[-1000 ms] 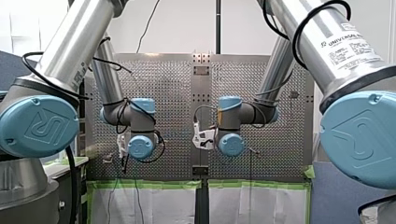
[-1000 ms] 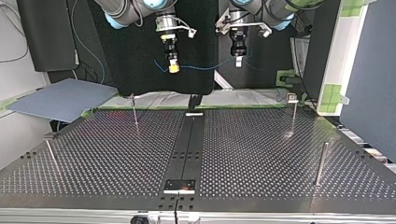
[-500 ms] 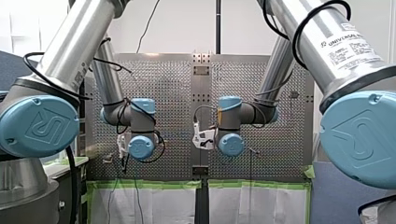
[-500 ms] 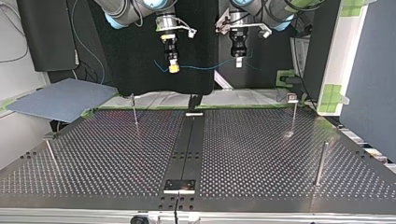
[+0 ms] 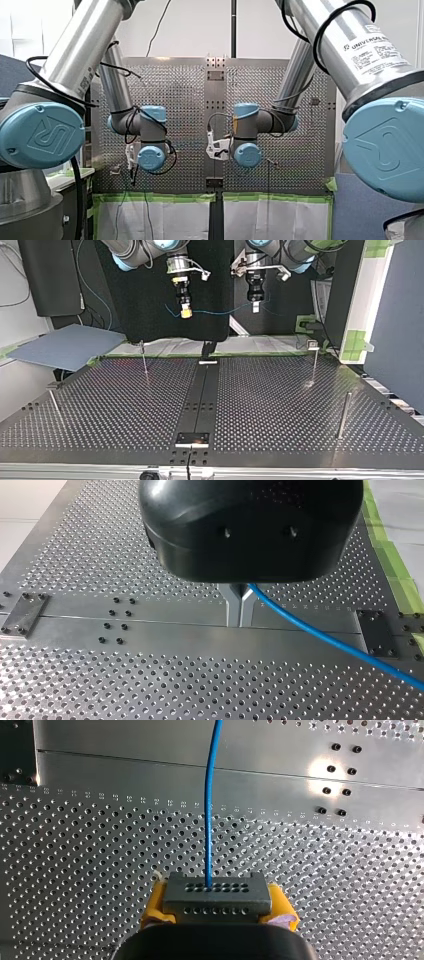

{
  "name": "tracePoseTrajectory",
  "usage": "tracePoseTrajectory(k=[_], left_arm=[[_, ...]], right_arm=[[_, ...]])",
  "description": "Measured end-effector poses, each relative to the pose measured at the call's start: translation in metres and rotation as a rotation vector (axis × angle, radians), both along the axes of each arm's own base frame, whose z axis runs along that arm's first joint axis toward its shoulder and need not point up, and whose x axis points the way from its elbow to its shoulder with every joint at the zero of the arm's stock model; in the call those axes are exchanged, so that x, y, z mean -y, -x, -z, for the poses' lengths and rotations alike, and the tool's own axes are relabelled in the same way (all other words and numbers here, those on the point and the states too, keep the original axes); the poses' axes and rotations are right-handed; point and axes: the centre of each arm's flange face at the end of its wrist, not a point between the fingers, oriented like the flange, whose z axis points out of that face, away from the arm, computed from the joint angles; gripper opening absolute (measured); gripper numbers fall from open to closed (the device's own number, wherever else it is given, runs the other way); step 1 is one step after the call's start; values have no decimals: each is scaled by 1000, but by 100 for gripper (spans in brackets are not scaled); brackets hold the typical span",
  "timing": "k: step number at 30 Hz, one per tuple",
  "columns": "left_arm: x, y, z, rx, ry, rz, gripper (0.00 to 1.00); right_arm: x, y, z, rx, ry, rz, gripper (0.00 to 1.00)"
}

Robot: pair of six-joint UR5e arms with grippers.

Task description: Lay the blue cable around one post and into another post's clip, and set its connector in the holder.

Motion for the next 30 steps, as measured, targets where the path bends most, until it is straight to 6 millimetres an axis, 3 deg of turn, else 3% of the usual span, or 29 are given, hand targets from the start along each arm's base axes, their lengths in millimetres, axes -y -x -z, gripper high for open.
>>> tracePoseTrajectory(k=[7,15,23,30], left_arm=[[0,0,0,0,0,0,0],[0,0,0,0,0,0,0],[0,0,0,0,0,0,0],[0,0,0,0,0,0,0]], right_arm=[[-4,-1,5,-4,-15,0,0],[-41,-6,48,-65,-134,-33,0],[-56,3,91,-142,-207,-40,0],[-58,5,99,-155,-217,-40,0]])
